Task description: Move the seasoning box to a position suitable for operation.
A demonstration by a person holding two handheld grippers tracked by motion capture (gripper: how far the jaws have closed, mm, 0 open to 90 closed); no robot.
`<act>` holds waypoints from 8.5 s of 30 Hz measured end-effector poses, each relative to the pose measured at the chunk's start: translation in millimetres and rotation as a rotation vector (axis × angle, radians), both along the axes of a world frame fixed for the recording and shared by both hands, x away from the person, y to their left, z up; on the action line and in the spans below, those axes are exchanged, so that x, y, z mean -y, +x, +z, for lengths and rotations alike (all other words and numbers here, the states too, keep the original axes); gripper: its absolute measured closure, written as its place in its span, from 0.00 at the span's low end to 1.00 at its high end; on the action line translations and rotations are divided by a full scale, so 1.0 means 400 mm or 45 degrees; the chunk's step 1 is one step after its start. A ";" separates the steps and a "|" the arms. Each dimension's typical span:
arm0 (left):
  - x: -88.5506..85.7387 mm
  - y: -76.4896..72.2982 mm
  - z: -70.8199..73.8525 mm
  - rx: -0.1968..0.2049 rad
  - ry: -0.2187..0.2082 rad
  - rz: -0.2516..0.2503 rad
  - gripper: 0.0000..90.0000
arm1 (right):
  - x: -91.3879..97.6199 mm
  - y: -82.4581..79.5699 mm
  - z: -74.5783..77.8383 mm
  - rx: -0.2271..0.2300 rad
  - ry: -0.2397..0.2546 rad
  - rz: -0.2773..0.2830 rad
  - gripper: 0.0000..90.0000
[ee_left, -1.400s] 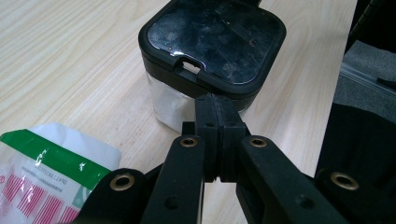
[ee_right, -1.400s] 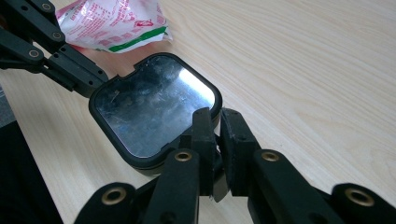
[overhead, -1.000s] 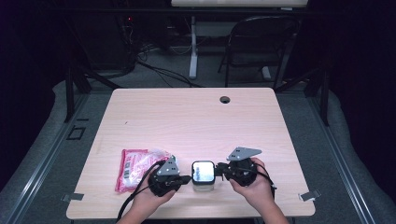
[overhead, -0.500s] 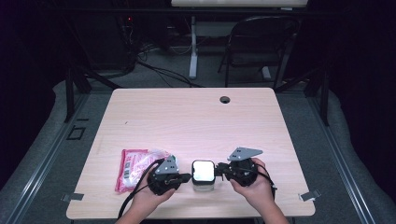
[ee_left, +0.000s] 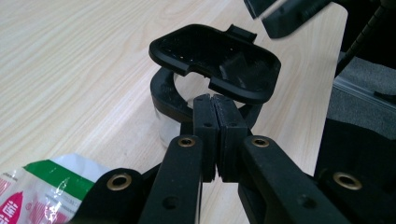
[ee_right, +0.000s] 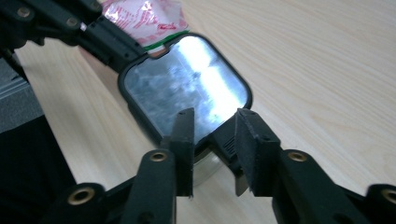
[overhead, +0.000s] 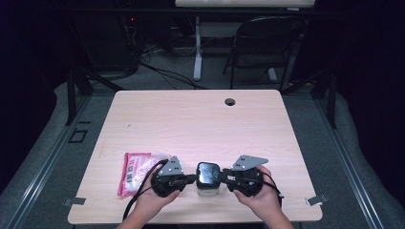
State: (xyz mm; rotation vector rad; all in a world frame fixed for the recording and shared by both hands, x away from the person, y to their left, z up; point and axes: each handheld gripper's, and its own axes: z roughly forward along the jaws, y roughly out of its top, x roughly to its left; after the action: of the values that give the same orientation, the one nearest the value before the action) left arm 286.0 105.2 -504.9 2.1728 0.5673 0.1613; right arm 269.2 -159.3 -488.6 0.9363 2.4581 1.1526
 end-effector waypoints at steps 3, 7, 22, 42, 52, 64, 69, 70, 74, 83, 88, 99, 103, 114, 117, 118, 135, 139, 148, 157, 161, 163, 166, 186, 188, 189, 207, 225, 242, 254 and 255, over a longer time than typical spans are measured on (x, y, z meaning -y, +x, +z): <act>0.005 0.002 0.006 0.004 -0.007 -0.006 0.98 | -0.008 -0.011 -0.003 -0.017 -0.009 0.016 0.70; 0.011 0.002 0.013 0.015 -0.010 -0.009 0.98 | -0.018 -0.021 -0.009 -0.030 -0.041 0.046 0.63; 0.021 -0.002 0.025 0.030 -0.012 -0.011 0.98 | -0.062 -0.039 -0.019 0.043 -0.115 0.000 0.53; 0.039 -0.003 0.003 0.024 0.025 -0.015 0.93 | -0.071 -0.043 -0.015 0.080 -0.097 -0.036 0.52; 0.048 -0.008 -0.009 0.027 0.054 -0.023 0.93 | -0.066 -0.044 -0.013 0.075 -0.084 -0.038 0.52; 0.049 -0.010 -0.007 0.039 0.069 -0.029 0.93 | -0.049 -0.046 0.004 0.088 -0.076 -0.047 0.53; 0.050 -0.010 -0.008 0.038 0.064 -0.029 0.93 | -0.038 -0.041 0.014 0.077 -0.070 -0.067 0.54; 0.050 -0.010 -0.008 0.038 0.066 -0.030 0.93 | -0.037 -0.041 0.015 0.074 -0.069 -0.067 0.54; 0.049 -0.008 -0.009 0.034 0.057 -0.031 0.93 | -0.033 -0.045 0.023 0.083 -0.085 -0.076 0.54; 0.049 -0.009 -0.008 0.036 0.061 -0.029 0.93 | -0.007 -0.049 0.028 0.087 -0.065 -0.098 0.56; 0.049 -0.008 -0.009 0.034 0.056 -0.029 0.93 | 0.010 -0.052 0.030 0.083 -0.052 -0.116 0.60; 0.049 -0.007 -0.009 0.030 0.051 -0.031 0.93 | 0.040 -0.058 0.023 0.058 -0.011 -0.135 0.66; 0.048 -0.006 -0.008 0.039 0.057 -0.013 0.87 | 0.040 -0.058 0.019 0.035 0.006 -0.136 0.64; -0.009 0.011 0.022 0.034 -0.012 0.090 0.73 | 0.011 -0.038 0.007 0.007 -0.017 -0.180 0.72; -0.017 0.012 0.025 0.037 -0.015 0.100 0.72 | 0.013 -0.034 0.009 -0.023 -0.001 -0.162 0.80; -0.024 0.013 0.029 0.039 -0.020 0.110 0.72 | 0.013 -0.030 0.011 -0.016 -0.014 -0.168 0.83; -0.029 0.014 0.012 0.036 0.024 0.133 0.72 | 0.007 0.034 0.011 -0.039 0.009 -0.074 0.95; -0.025 0.014 0.006 0.033 0.034 0.134 0.72 | 0.007 0.059 0.013 -0.052 0.002 -0.018 0.95; -0.010 0.011 -0.020 0.050 0.086 0.131 0.75 | 0.026 0.063 0.003 -0.065 0.021 -0.094 0.81; -0.004 0.009 -0.025 0.037 0.096 0.112 0.77 | 0.024 0.058 -0.005 -0.098 0.046 -0.138 0.95; -0.003 0.009 -0.027 0.031 0.095 0.108 0.77 | 0.019 0.068 -0.005 -0.091 0.045 -0.142 0.96; -0.003 0.008 -0.027 0.032 0.093 0.108 0.77 | 0.016 0.072 -0.005 -0.084 0.042 -0.139 0.96; -0.002 0.008 -0.028 0.026 0.092 0.104 0.77 | 0.010 0.080 -0.005 -0.084 0.037 -0.141 0.95; 0.003 0.005 -0.029 0.028 0.096 0.097 0.77 | -0.026 0.125 -0.005 -0.081 0.032 -0.164 0.91; 0.003 0.005 -0.029 0.028 0.096 0.098 0.77 | -0.026 0.125 -0.005 -0.082 0.032 -0.164 0.91; 0.003 0.005 -0.029 0.028 0.096 0.100 0.76 | -0.026 0.125 -0.005 -0.083 0.032 -0.165 0.91; -0.068 0.018 0.019 0.074 0.023 0.206 0.68 | -0.011 0.103 0.032 -0.139 -0.021 -0.140 0.76; -0.155 0.017 0.059 0.033 0.081 0.286 0.63 | -0.023 0.082 0.104 -0.228 -0.082 -0.002 0.64; -0.154 0.002 -0.029 0.009 0.152 0.283 0.53 | -0.041 0.052 0.088 -0.262 -0.083 0.085 0.66; -0.107 0.000 -0.069 0.063 0.232 0.282 0.51 | -0.041 0.044 0.081 -0.250 -0.101 0.086 0.64; -0.104 0.002 -0.072 0.073 0.237 0.289 0.51 | -0.041 0.044 0.081 -0.245 -0.099 0.085 0.64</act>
State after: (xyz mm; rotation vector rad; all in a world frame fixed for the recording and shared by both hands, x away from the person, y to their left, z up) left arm 286.6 146.8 -533.9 2.2694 0.7929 0.4119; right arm 286.7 -143.0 -456.0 0.9914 2.6838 1.0224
